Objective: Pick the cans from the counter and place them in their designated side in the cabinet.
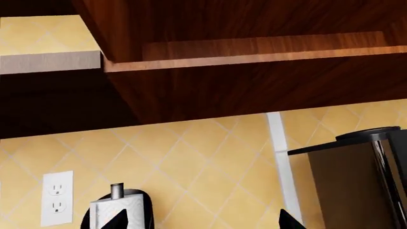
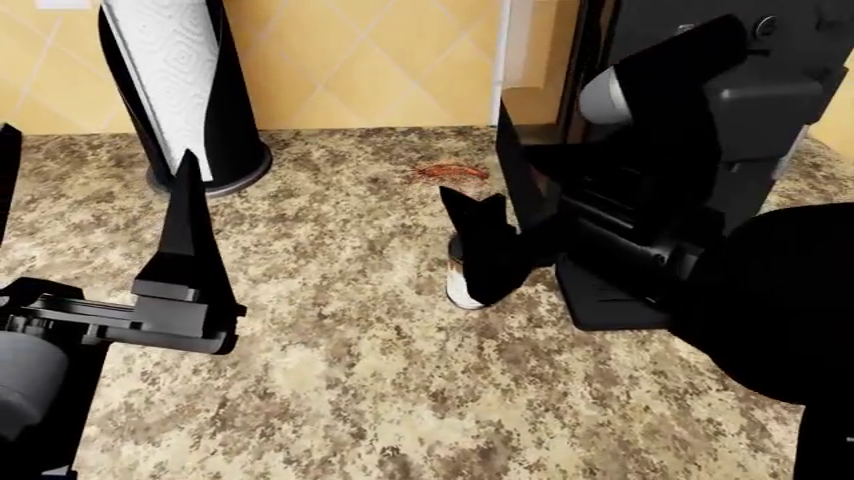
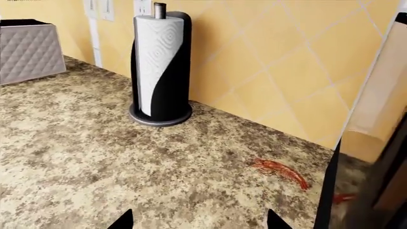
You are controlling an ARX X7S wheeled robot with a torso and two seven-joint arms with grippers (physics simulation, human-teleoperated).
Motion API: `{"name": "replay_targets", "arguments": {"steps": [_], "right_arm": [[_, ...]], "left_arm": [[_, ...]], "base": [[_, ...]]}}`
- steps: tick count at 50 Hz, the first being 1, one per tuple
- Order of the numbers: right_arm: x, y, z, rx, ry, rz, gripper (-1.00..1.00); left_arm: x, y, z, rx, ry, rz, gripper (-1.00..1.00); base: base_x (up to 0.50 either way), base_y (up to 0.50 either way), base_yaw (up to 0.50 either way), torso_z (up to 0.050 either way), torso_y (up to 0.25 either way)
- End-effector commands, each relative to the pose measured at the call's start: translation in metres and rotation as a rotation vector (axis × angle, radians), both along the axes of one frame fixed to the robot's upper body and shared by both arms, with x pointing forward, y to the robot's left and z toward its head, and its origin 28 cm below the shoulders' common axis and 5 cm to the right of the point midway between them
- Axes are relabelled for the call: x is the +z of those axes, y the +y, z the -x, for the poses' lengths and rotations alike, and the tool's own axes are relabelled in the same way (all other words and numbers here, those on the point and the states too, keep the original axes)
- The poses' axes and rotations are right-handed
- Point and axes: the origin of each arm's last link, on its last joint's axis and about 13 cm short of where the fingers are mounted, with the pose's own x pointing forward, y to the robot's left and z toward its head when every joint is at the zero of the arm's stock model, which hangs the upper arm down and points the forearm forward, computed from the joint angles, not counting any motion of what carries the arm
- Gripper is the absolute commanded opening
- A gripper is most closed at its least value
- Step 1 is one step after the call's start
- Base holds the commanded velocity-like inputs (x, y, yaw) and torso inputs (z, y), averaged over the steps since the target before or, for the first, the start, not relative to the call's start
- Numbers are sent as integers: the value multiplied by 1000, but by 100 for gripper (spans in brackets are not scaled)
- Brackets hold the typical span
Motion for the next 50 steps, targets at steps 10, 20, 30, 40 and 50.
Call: {"name": "replay_targets", "arguments": {"steps": [10,20,30,40,50], "right_arm": [[-22,10,-6,14,45,48,100],[-33,10,-17,-49,50,43,100],[-43,14,-28,-61,65,61,100],[-46,12,-38,-85,73,80,100],[-50,11,-45,-109,92,97,100]], "left_arm": [[-3,-4,-2,-11,7,3,100],[-6,-3,-4,-13,12,7,100],[-7,-3,-3,-12,15,8,100],[-9,-2,-3,-12,17,10,100],[-9,-2,-4,-9,17,11,100]], "base": [[0,0,0,0,0],[0,0,0,0,0],[0,0,0,0,0],[0,0,0,0,0],[0,0,0,0,0]]}}
